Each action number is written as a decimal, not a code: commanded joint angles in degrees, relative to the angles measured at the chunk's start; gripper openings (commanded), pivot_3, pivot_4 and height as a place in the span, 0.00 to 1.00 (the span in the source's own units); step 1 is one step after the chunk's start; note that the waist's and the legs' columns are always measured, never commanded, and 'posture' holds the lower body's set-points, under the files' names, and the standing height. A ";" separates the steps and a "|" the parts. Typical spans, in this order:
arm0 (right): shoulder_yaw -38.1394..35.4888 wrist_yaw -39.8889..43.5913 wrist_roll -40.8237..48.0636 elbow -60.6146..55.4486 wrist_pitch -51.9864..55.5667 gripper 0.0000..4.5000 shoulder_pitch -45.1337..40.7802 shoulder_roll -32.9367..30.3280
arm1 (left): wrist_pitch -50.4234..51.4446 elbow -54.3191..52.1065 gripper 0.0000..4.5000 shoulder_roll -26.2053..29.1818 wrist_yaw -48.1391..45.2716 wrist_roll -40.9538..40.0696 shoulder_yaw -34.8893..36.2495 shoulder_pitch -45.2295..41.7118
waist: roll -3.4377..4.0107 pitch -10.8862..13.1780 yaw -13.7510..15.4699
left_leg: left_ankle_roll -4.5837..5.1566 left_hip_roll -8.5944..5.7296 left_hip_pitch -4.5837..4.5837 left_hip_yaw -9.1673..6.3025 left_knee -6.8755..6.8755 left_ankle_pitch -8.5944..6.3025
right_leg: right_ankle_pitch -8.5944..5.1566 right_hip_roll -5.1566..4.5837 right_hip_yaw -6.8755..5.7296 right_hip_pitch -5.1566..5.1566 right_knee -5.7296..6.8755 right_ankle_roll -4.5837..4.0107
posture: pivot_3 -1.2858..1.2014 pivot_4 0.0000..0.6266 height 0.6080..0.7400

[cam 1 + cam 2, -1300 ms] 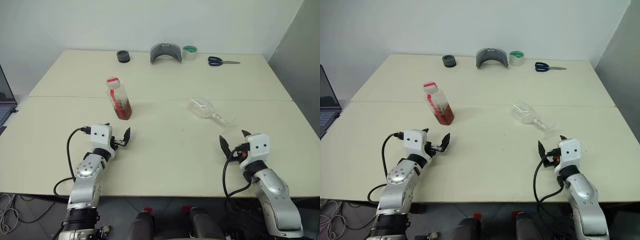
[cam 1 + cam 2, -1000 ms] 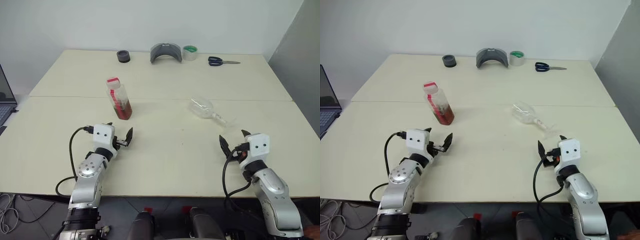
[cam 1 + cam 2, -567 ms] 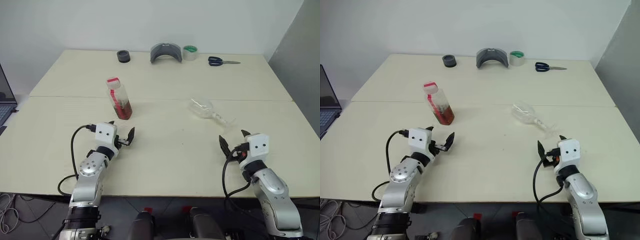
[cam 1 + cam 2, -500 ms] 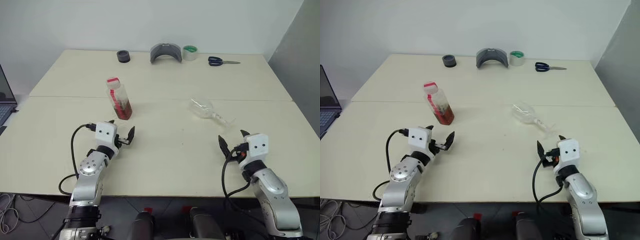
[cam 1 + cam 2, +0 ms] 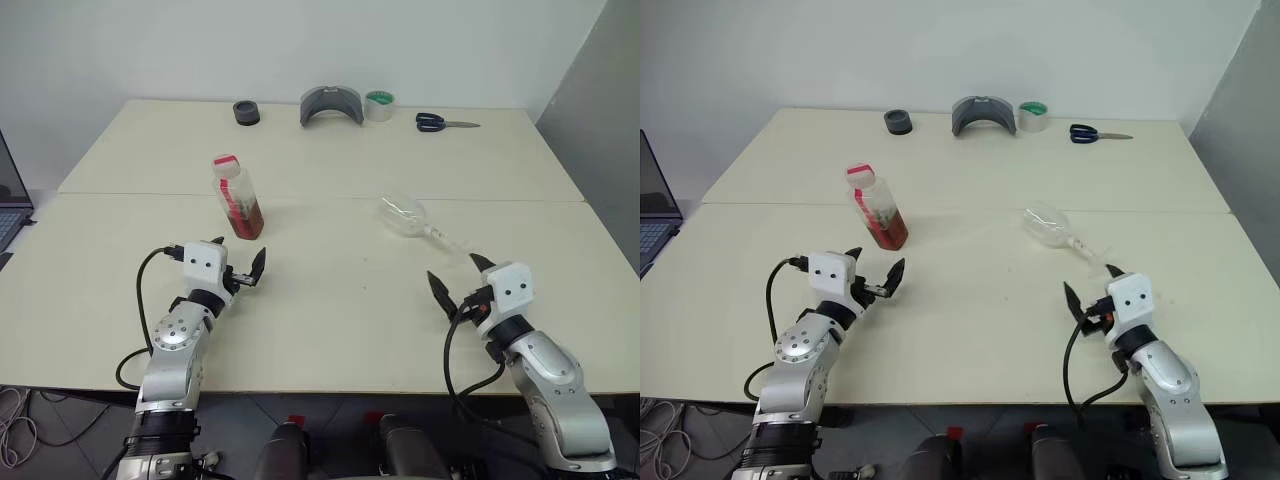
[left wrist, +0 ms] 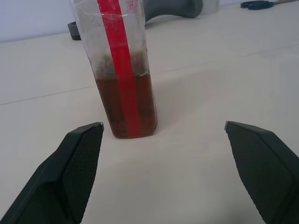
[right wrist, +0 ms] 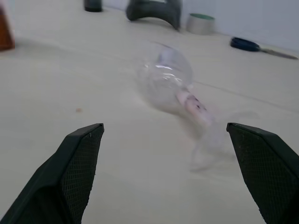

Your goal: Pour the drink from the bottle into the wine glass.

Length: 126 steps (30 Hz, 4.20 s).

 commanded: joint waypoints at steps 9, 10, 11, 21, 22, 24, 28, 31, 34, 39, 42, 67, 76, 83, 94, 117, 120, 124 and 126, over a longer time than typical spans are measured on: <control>2.32 11.47 9.98 -7.29 7.47 1.00 -9.77 -8.74 | -0.25 8.76 1.00 4.23 -2.71 -1.33 2.58 -10.48 | -0.05 0.02 0.20 | 0.00 -0.07 -0.06 -0.07 0.03 0.00 | 0.01 -0.03 -0.08 0.02 -0.02 0.00 | 0.52 0.24 1.00; 2.43 11.81 10.16 -7.22 7.51 1.00 -9.84 -9.09 | -0.23 9.37 1.00 4.39 -2.89 -1.34 2.53 -11.21 | -0.05 0.02 0.20 | 0.00 -0.06 -0.06 -0.08 0.03 0.00 | 0.01 -0.03 -0.09 0.02 -0.03 0.00 | 0.52 0.24 1.00; 2.63 12.25 10.23 -7.04 7.40 1.00 -9.90 -9.38 | -0.12 10.16 1.00 4.58 -3.14 -1.35 2.44 -12.19 | -0.05 0.02 0.21 | 0.00 -0.06 -0.07 -0.08 0.03 0.00 | 0.01 -0.04 -0.09 0.02 -0.03 0.00 | 0.52 0.24 1.00; 5.35 15.91 11.20 -7.53 8.25 1.00 -11.96 -11.64 | 2.24 14.11 1.00 4.89 -3.70 -0.59 0.71 -19.82 | -0.06 0.03 0.15 | 0.00 -0.06 -0.06 -0.07 0.04 0.00 | 0.01 -0.03 -0.08 0.01 -0.02 0.00 | 0.52 0.24 1.00; 5.38 16.03 11.24 -7.51 8.45 1.00 -12.31 -11.73 | 2.37 14.17 1.00 4.79 -3.71 -0.58 0.57 -20.31 | -0.06 0.03 0.16 | -0.01 -0.06 -0.06 -0.07 0.04 0.00 | 0.01 -0.03 -0.08 0.01 -0.01 0.01 | 0.52 0.24 1.00; 5.46 16.19 11.35 -7.47 9.06 1.00 -13.39 -11.82 | 3.14 14.46 1.00 4.44 -3.25 -0.84 0.52 -21.85 | -0.06 0.03 0.19 | -0.01 -0.06 -0.07 -0.08 0.05 0.01 | 0.01 -0.03 -0.09 0.01 -0.02 0.01 | 0.52 0.24 1.00; 5.70 15.64 11.58 -7.77 10.33 1.00 -16.25 -11.47 | 5.21 14.98 1.00 4.06 -1.51 -0.53 0.62 -24.58 | -0.07 0.04 0.17 | -0.01 -0.06 -0.08 -0.09 0.06 0.01 | 0.01 -0.03 -0.09 -0.01 -0.02 0.01 | 0.52 0.24 1.00; 5.88 15.51 12.17 -7.96 11.79 1.00 -17.83 -11.31 | 6.70 15.58 1.00 3.99 -0.63 -0.33 0.55 -26.35 | -0.07 0.03 0.17 | -0.01 -0.06 -0.08 -0.09 0.07 0.01 | 0.01 -0.03 -0.10 0.00 -0.01 0.01 | 0.52 0.24 1.00; 5.69 15.04 14.90 -8.29 14.94 1.00 -19.91 -10.54 | 7.44 16.67 1.00 4.02 -0.44 -0.12 0.45 -27.91 | -0.07 0.04 0.12 | -0.01 -0.07 -0.09 -0.08 0.06 0.01 | 0.01 -0.04 -0.08 -0.01 -0.01 0.01 | 0.52 0.24 1.00; 5.10 14.63 18.72 -7.75 19.51 1.00 -24.00 -9.94 | 8.05 18.32 1.00 4.24 -0.87 0.36 0.00 -29.85 | -0.07 0.04 0.18 | -0.02 -0.07 -0.10 -0.12 0.07 0.01 | 0.02 -0.04 -0.12 -0.01 -0.01 0.01 | 0.52 0.24 1.00; 4.77 14.28 19.69 -7.18 20.56 1.00 -25.51 -9.78 | 7.91 19.11 1.00 4.32 -1.09 0.51 -0.05 -30.52 | -0.07 0.04 0.18 | -0.02 -0.09 -0.13 -0.11 0.09 0.01 | 0.02 -0.06 -0.11 -0.01 -0.02 0.01 | 0.52 0.24 1.00; 3.41 13.05 21.41 -7.28 21.79 1.00 -26.59 -10.36 | 0.71 25.41 0.41 5.30 -6.28 0.67 -0.62 -32.48 | -0.07 0.04 0.13 | -0.01 -0.08 -0.13 -0.11 0.08 0.01 | 0.02 -0.06 -0.12 -0.03 -0.01 0.02 | 0.52 0.24 1.00; -0.74 10.46 19.37 -11.95 20.73 1.00 -19.93 -13.84 | 6.42 10.83 0.40 1.30 -24.49 -8.42 -6.73 -26.67 | -0.08 0.05 0.30 | -0.02 -0.14 -0.25 -0.11 0.11 0.01 | 0.02 -0.15 -0.11 -0.05 -0.04 0.02 | 0.52 0.24 1.00; 0.99 1.77 21.41 -12.64 28.97 1.00 -24.89 -9.50 | 12.05 4.92 0.40 -1.03 -37.33 -13.39 -13.96 -26.92 | -0.06 0.06 -0.29 | -0.01 -0.07 -0.14 -0.04 0.08 0.01 | 0.02 -0.03 -0.03 -0.05 0.00 0.02 | 0.52 0.24 1.00; 6.38 -6.14 16.89 -11.09 32.18 1.00 -31.02 -2.71 | 6.82 10.65 0.40 -0.88 -49.61 -10.07 -19.90 -31.38 | -0.02 0.09 0.03 | 0.00 -0.11 -0.20 -0.06 0.08 0.01 | 0.02 -0.03 -0.04 -0.06 -0.04 0.02 | 0.52 0.24 1.00; 9.79 6.12 17.43 -5.12 31.07 0.40 -32.68 -7.18 | 3.97 12.43 0.40 -1.27 -51.76 -7.43 -19.65 -31.37 | 0.00 0.10 0.01 | 0.02 -0.10 -0.20 -0.08 0.07 0.00 | 0.02 -0.02 -0.07 -0.08 -0.02 0.02 | 0.52 0.24 1.00; 10.80 13.94 16.37 -0.24 25.95 0.40 -34.43 -11.07 | 3.88 12.17 0.40 -0.83 -52.56 -7.21 -19.80 -31.43 | 0.01 0.12 -0.05 | 0.02 -0.10 -0.19 -0.07 0.08 0.00 | 0.02 -0.01 -0.08 -0.08 -0.02 0.02 | 0.52 0.24 1.00; 12.48 25.80 15.93 6.39 19.34 0.40 -38.24 -15.38 | 4.21 10.77 0.40 0.06 -53.01 -7.64 -19.61 -30.88 | 0.12 0.20 -0.14 | 0.03 -0.08 -0.18 -0.06 0.08 0.00 | 0.02 0.01 -0.08 -0.07 -0.02 0.02 | 0.52 0.24 1.00; 13.18 29.92 15.60 8.75 17.02 0.40 -39.42 -16.86 | 4.19 10.10 0.40 0.46 -53.23 -7.65 -19.69 -30.35 | 0.12 0.22 -0.12 | 0.03 -0.08 -0.17 -0.06 0.09 0.00 | 0.02 0.01 -0.09 -0.07 -0.03 0.03 | 0.52 0.24 1.00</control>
